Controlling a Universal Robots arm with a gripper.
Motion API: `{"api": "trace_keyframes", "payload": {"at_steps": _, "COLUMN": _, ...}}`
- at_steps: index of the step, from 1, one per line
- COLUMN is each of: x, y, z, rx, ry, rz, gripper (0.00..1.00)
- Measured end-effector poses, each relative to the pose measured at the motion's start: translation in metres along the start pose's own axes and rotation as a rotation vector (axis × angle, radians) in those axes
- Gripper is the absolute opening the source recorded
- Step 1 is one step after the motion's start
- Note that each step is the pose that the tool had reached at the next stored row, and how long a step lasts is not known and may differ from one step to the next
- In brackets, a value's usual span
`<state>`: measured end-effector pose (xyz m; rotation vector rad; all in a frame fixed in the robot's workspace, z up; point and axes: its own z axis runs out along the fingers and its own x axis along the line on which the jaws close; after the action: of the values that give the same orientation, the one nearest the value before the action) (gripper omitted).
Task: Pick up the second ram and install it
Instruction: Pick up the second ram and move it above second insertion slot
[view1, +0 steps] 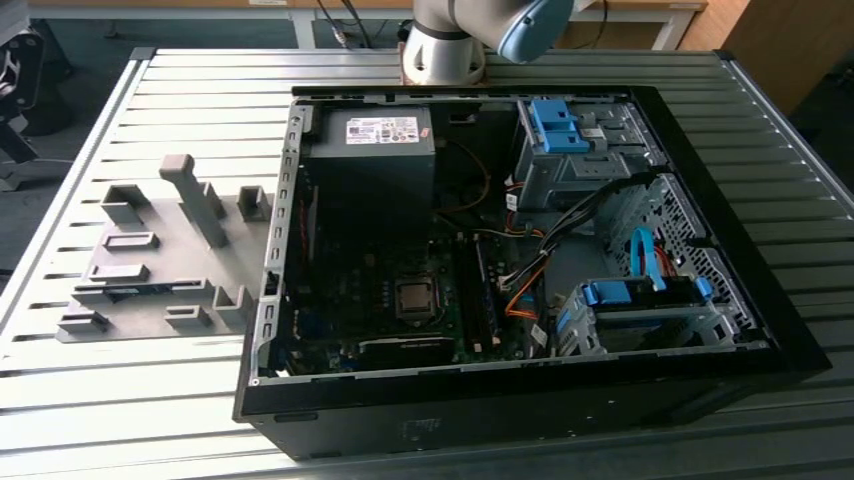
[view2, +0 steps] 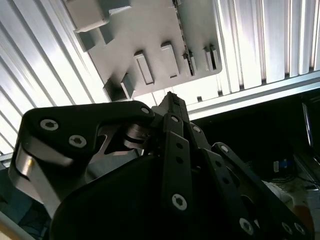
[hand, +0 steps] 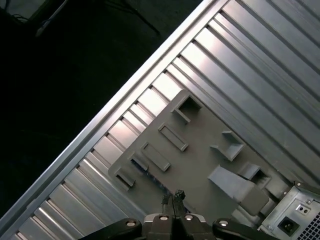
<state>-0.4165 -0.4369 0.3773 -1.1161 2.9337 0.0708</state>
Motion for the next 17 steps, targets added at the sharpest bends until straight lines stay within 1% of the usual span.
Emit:
{"api": "trace_keyframes", "payload": {"at_steps": 7, "x": 0.0014, "y": 0.0012, "z": 0.0000, "rx": -0.0014, "ry": 0.0030, "rz": -0.073, "gripper": 0.11}}
{"api": "trace_keyframes", "payload": {"at_steps": 9, "x": 0.0017, "y": 0.0016, "z": 0.0000, "rx": -0.0015, "ry": 0.0033, "rz": -0.080, "gripper": 0.11}}
{"api": "trace_keyframes", "payload": {"at_steps": 17, "x": 0.0017, "y": 0.0016, "z": 0.0000, "rx": -0.0016, "ry": 0.0035, "rz": -0.083, "gripper": 0.11}}
